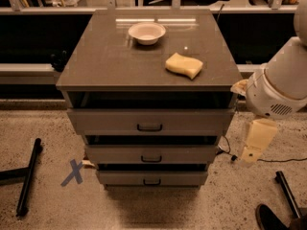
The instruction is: Open top drawer
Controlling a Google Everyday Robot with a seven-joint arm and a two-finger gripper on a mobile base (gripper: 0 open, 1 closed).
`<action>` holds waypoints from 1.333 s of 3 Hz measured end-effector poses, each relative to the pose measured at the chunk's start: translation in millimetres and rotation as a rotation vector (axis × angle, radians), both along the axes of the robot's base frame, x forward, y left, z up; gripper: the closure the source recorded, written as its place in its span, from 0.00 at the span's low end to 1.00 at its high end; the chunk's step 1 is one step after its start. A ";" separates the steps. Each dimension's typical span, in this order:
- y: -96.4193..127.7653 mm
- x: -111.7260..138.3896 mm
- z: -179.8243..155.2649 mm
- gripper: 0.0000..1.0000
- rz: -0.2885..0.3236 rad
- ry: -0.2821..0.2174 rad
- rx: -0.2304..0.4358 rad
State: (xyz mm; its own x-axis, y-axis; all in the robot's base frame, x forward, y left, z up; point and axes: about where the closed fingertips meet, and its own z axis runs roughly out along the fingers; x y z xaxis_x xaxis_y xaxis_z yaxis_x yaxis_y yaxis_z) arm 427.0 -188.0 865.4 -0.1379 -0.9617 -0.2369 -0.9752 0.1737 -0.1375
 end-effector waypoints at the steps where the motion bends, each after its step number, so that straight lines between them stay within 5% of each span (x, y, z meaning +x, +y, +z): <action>1: -0.1 0.0 0.6 0.00 0.000 -0.001 0.000; 2: 1.8 6.9 -11.5 0.00 0.011 -0.012 -0.017; 4: 15.3 65.0 -82.4 0.00 0.096 -0.069 -0.083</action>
Offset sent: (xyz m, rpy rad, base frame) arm 0.0225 0.0050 -0.0395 -0.0470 -0.0251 0.0336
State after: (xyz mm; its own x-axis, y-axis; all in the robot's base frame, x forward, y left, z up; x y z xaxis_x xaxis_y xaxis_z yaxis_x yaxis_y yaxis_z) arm 492.1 -172.7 783.0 -0.0302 -0.9864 -0.1613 -0.9744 0.0650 -0.2150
